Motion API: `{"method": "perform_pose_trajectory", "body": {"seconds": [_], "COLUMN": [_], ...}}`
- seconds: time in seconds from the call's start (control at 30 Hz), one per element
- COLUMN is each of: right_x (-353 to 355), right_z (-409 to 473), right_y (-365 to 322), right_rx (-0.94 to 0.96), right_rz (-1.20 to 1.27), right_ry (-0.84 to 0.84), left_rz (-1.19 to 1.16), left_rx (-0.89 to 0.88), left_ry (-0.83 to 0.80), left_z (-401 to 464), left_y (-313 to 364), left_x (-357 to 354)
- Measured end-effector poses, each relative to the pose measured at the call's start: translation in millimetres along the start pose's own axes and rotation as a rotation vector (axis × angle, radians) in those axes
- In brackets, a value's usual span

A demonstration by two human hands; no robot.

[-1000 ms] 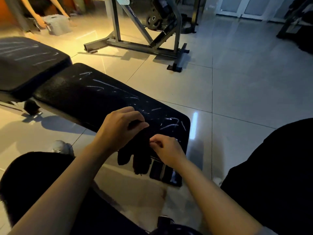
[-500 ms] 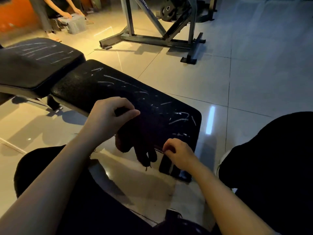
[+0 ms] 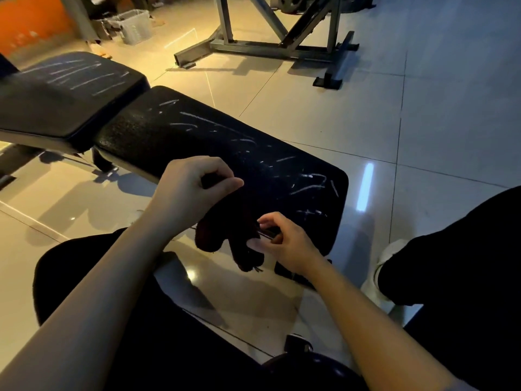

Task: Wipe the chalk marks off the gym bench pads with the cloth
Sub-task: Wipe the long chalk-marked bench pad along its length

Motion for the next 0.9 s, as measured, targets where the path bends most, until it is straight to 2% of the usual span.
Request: {"method": "perform_pose_trajectory", "body": {"seconds": [0.1, 0.17, 0.3, 0.37, 0.43, 0.57, 0.63, 0.73, 0.8, 0.9], "right_x": [-2.9, 1.5, 13.0, 26.1, 46.8, 73.3, 67.6, 40.5, 8.5, -33.2], "right_z": [3.1, 3.6, -4.3, -8.7, -7.9, 20.7, 42.8, 63.1, 68.6, 79.1], "right_y": [-7.1, -2.2, 25.3, 36.9, 38.5, 34.3, 36.2, 47.9, 57.0, 62.3], "right_rx": [0.046, 0.004, -0.127, -0.206, -0.241, -0.272, -0.282, -0.353, -0.449, -0.517], "right_rz": [-0.065, -0.076, -0.253, -0.211, -0.183, -0.378, -0.438, -0.328, -0.274, -0.365], "right_ry": [0.072, 0.094, 0.040, 0.031, 0.060, 0.267, 0.387, 0.472, 0.383, 0.255], "left_rz": [0.016, 0.029, -0.037, 0.018, 0.104, 0.260, 0.406, 0.518, 0.568, 0.657], "left_rx": [0.006, 0.013, 0.085, 0.129, 0.244, 0.479, 0.503, 0.430, 0.337, 0.276], "left_ry": [-0.024, -0.053, -0.077, -0.173, -0.320, -0.493, -0.453, -0.226, -0.159, -0.203], "left_z": [-1.9, -4.2, -5.5, -4.3, 0.6, 23.8, 36.7, 55.7, 69.0, 78.1], "left_y": [5.3, 4.5, -7.4, -15.3, -33.0, -85.4, -110.3, -131.0, -141.1, -163.7], "left_x": [-9.3, -12.6, -8.0, -10.2, -14.9, -26.9, -38.9, -59.3, -75.2, -93.5]}}
Point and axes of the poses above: each hand's wrist, its own z-axis towards the middle knuckle, its own x-axis out of the back of the hand, y = z × x, the point moved 4 cm from there along z, towards the middle knuckle, and after that the axes turned 15 degrees about -z, right-handed, at the moved point
